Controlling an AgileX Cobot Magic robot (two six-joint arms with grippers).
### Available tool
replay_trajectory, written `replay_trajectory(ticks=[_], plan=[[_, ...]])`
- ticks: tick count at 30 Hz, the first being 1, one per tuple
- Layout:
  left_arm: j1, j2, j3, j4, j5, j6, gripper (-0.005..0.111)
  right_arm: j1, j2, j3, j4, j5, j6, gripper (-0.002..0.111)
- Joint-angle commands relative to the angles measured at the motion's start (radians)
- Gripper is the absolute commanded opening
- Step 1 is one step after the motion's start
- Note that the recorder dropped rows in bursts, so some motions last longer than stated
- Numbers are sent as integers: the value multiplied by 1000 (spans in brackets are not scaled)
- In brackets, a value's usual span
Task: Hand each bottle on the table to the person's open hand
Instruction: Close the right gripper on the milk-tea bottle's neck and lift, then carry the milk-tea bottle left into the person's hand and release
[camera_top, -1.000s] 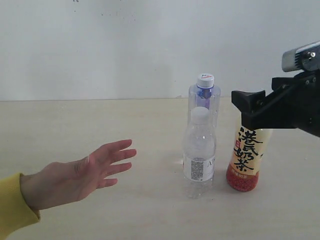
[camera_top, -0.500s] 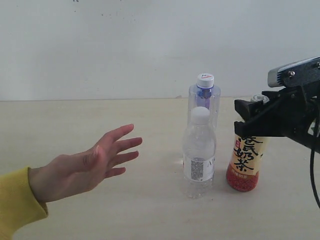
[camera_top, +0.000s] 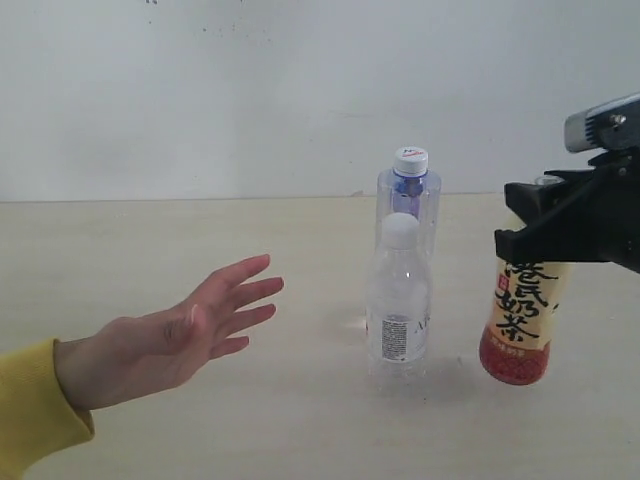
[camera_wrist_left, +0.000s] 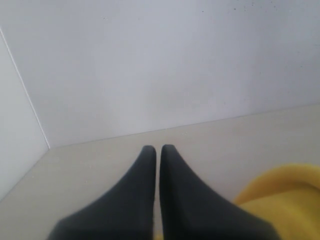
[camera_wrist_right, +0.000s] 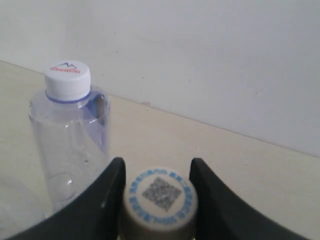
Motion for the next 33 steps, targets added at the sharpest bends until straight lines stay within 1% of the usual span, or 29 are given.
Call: replay_trajectory(ticks=[1,2,3,4,5,8,9,14,18,22,24,26,29,30,31,33], plan=[[-1,3,-3,3,-9,2,4,54,-185,-6,3,226,51,0],[-1,3,-3,3,-9,2,4,98,-225,-6,3,268,61,0],[-1,3,-3,3,-9,2,4,188,-271,-6,3,293,67,0],[-1,3,-3,3,-9,2,4,238,-288,-6,5,294,83,0],[-1,3,-3,3,-9,2,4,320,-300,-13,5,294,111,0],[-1,3,-3,3,-9,2,4,462,-281,-44,5,240,142,0],[-1,3,-3,3,-9,2,4,494,-264,-63,5,230,144,0],[-1,3,-3,3,-9,2,4,593,-93,-202,6,160,119,0],[-1,3,-3,3,-9,2,4,620,-4,-260,0,85,111,0],[-1,3,-3,3,-9,2,4,620,51,-294,0,86,113,1],[-1,3,-3,3,-9,2,4,620,57,-294,-2,82,105,8],[-1,3,-3,3,-9,2,4,620,59,-294,-3,80,105,28],[-1,3,-3,3,-9,2,4,620,59,-294,11,60,105,71],[-1,3,-3,3,-9,2,4,620,59,-294,24,56,103,77],[-1,3,-3,3,-9,2,4,620,59,-294,29,56,97,78],[-1,3,-3,3,-9,2,4,618,52,-294,62,64,60,74]])
